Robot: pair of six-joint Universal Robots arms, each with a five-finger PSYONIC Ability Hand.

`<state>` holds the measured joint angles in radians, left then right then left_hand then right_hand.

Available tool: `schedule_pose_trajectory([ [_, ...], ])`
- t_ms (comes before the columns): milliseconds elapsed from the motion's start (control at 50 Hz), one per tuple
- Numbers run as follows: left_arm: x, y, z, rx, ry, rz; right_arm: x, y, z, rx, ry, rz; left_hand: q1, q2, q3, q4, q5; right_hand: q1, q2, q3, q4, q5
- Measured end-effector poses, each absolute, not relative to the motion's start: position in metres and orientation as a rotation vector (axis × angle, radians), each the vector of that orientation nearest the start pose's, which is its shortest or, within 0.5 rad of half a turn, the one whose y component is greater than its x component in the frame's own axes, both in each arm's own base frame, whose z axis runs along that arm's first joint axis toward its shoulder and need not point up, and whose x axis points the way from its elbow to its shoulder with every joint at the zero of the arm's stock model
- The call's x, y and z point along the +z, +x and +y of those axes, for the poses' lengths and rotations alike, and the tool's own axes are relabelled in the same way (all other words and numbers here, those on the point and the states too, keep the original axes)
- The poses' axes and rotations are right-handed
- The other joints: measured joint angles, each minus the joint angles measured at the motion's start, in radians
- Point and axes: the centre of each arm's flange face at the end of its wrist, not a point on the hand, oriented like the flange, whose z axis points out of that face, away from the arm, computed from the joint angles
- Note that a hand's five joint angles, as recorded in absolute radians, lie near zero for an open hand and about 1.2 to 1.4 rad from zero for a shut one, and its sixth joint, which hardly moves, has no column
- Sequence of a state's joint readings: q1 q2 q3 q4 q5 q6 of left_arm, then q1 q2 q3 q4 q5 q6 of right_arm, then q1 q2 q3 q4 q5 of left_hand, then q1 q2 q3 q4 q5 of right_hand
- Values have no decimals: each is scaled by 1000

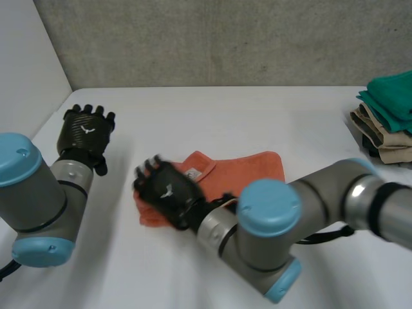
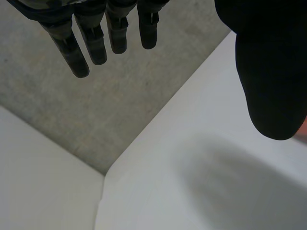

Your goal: Fold the laundry.

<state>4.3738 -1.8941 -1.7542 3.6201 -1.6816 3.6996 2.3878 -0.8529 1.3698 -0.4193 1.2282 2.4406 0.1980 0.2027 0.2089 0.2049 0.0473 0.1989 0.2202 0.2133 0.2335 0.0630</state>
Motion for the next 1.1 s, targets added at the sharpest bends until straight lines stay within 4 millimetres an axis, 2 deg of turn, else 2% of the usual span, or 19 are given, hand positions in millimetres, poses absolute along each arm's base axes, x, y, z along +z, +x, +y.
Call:
schedule_pose_trajectory([
  [60, 193, -242, -286, -2042, 848, 1933, 155, 396, -192, -1895, -1537, 1446, 0, 0, 0, 0, 0, 0, 0, 0, 0, 0],
  [80, 194, -247, -281, -2059, 872, 1931, 162, 383, -202, -1904, -1463, 1530, 0, 0, 0, 0, 0, 0, 0, 0, 0, 0],
  [120, 195, -255, -275, -2084, 906, 1929, 169, 366, -212, -1907, -1378, 1624, 0, 0, 0, 0, 0, 0, 0, 0, 0, 0],
  [180, 196, -274, -261, -2135, 993, 1925, 173, 330, -227, -1865, -1214, 1829, 0, 0, 0, 0, 0, 0, 0, 0, 0, 0],
  [260, 194, -291, -245, -2177, 1077, 1922, 158, 296, -234, -1741, -1115, 2049, 0, 0, 0, 0, 0, 0, 0, 0, 0, 0],
  [280, 194, -292, -244, -2180, 1084, 1922, 156, 292, -235, -1727, -1109, 2069, 0, 0, 0, 0, 0, 0, 0, 0, 0, 0],
  [300, 193, -297, -239, -2187, 1109, 1922, 147, 280, -238, -1672, -1087, 2148, 0, 0, 0, 0, 0, 0, 0, 0, 0, 0],
  [340, 192, -301, -237, -2192, 1128, 1921, 139, 270, -241, -1628, -1074, 2209, 0, 0, 0, 0, 0, 1, 1, 1, 0, 0],
  [380, 190, -304, -235, -2195, 1148, 1921, 127, 257, -247, -1576, -1072, 2280, 0, 0, 0, 0, 0, 200, 243, 235, 217, 213],
  [420, 188, -308, -234, -2195, 1168, 1922, 120, 251, -252, -1562, -1081, 2307, 0, 0, 0, 0, 0, 288, 351, 348, 326, 316],
  [480, 182, -314, -234, -2190, 1199, 1929, 116, 246, -257, -1563, -1094, 2316, 0, 0, 0, 0, 0, 297, 375, 376, 352, 338],
  [500, 180, -316, -234, -2188, 1208, 1932, 115, 245, -259, -1570, -1099, 2313, 0, 0, 0, 0, 0, 226, 279, 294, 277, 263],
  [520, 180, -316, -234, -2188, 1208, 1932, 115, 245, -259, -1570, -1099, 2313, 0, 0, 0, 0, 0, 226, 279, 294, 277, 263],
  [540, 176, -320, -235, -2184, 1225, 1938, 115, 245, -262, -1587, -1101, 2302, 0, 0, 0, 0, 0, 145, 190, 182, 162, 155],
  [580, 172, -324, -236, -2180, 1239, 1944, 117, 245, -263, -1602, -1098, 2289, 0, 0, 0, 0, 0, 145, 188, 166, 142, 133],
  [740, 159, -339, -238, -2160, 1289, 1968, 125, 246, -262, -1615, -1018, 2271, 0, 0, 0, 0, 0, 145, 188, 166, 142, 131],
  [920, 137, -357, -246, -2132, 1337, 1991, 124, 248, -255, -1591, -1001, 2274, 0, 0, 0, 0, 0, 145, 188, 169, 144, 147],
  [1020, 130, -363, -262, -2112, 1312, 1999, 124, 254, -250, -1587, -1022, 2255, 1, 0, 0, 0, 0, 211, 248, 263, 243, 229],
  [1100, 128, -355, -297, -2071, 1150, 1984, 125, 259, -247, -1594, -1037, 2236, 15, 15, 10, 10, 4, 312, 380, 382, 360, 336],
])
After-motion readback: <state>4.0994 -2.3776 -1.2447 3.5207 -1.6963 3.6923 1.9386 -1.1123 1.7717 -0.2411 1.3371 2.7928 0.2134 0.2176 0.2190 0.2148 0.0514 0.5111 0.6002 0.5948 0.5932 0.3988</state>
